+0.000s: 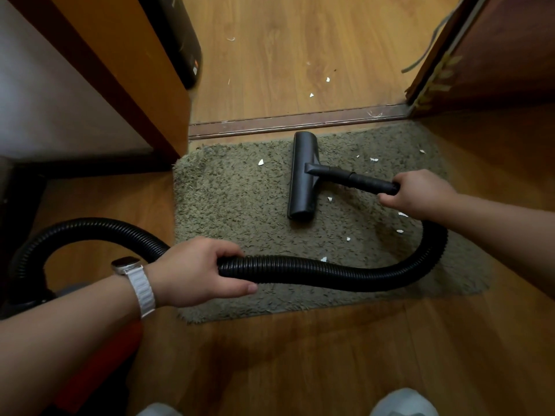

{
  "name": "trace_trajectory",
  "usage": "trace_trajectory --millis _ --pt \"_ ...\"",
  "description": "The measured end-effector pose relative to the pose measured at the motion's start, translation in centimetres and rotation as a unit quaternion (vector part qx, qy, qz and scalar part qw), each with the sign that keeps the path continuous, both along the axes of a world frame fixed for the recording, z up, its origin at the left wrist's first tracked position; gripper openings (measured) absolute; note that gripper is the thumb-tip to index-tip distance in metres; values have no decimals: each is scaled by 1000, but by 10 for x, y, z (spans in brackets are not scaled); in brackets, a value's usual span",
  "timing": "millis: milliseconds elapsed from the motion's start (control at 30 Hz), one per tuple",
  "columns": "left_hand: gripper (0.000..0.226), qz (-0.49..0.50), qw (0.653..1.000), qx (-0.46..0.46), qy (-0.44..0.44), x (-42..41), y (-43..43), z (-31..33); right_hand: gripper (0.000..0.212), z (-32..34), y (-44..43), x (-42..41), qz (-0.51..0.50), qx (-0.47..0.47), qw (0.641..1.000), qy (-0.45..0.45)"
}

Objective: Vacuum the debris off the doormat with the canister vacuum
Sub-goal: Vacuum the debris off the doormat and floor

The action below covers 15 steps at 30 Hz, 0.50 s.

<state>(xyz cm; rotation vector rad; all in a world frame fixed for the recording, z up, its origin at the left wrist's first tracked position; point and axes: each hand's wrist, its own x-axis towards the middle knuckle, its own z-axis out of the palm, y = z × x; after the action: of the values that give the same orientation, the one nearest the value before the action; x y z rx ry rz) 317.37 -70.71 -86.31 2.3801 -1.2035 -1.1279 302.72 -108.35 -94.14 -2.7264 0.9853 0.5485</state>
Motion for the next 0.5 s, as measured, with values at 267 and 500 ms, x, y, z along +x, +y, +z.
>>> trace_trajectory --millis 267,500 --pt "56 14 1000 6 11 2 7 8 31 -8 13 20 26 27 999 -3" --pt "58 25 1000 -3 14 6 11 12 33 -2 8 36 3 7 1000 -14"
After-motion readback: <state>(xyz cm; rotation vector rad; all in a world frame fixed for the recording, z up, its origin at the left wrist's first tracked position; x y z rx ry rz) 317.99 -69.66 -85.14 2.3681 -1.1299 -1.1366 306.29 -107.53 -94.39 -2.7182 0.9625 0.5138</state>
